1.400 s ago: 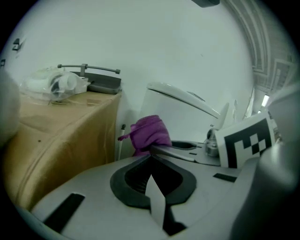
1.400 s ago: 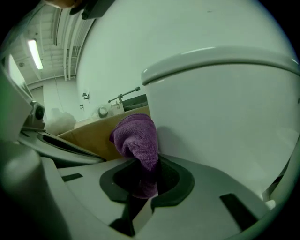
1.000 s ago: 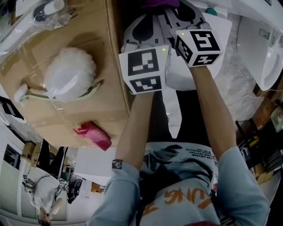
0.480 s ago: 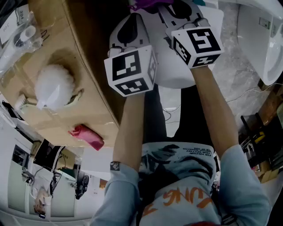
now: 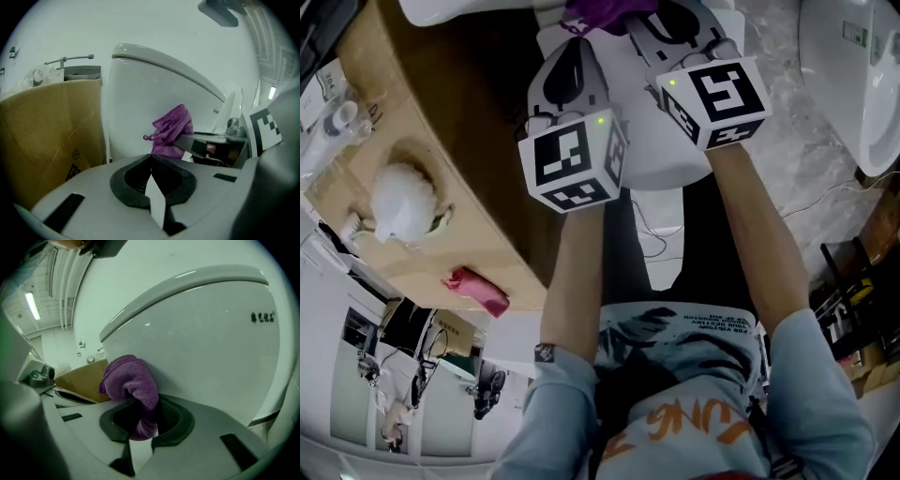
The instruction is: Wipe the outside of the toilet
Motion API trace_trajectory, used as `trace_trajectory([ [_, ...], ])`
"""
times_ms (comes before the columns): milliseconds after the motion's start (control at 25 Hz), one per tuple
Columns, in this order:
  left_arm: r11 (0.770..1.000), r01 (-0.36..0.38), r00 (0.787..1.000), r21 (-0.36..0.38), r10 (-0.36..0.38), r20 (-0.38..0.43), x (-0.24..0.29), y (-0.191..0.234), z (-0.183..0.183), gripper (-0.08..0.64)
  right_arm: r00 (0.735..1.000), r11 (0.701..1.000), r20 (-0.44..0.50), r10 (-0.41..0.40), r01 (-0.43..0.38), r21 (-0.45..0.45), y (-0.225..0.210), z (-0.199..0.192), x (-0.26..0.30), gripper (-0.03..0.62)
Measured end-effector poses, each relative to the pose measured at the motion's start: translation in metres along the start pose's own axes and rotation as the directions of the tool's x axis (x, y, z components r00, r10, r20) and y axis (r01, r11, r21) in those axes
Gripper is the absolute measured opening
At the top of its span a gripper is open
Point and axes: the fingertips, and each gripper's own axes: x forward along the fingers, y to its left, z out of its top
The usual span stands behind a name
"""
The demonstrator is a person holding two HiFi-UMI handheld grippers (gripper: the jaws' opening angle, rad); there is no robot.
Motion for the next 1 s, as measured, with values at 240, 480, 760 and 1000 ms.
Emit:
trace_trajectory([
  [240,0.999,-0.011,1.0,0.046,0.012,-0.022,0.012,-0.031,-0.003,0.025,1.0,1.0,0.008,-0.006,0.006,-0.002,-0.03,0.004,-0.023,0.08],
  [480,0.996,0.022,0.999,0.092,-0.018,-0.038,0.021,-0.06,-0.004,0.025,0.998,0.998,0.016,-0.056,0.056,0.015,-0.066,0.002,-0.048,0.081],
  [760,0.989,0.075,0.996,0.129,-0.069,-0.051,0.038,-0.108,-0.002,0.025,0.989,0.988,0.024,-0.143,0.141,0.056,-0.12,-0.002,-0.083,0.081],
  [1000,0.98,0.13,0.991,0.149,-0.123,-0.056,0.056,-0.152,-0.003,0.025,0.978,0.975,0.023,-0.21,0.207,0.081,-0.172,-0.011,-0.107,0.081],
])
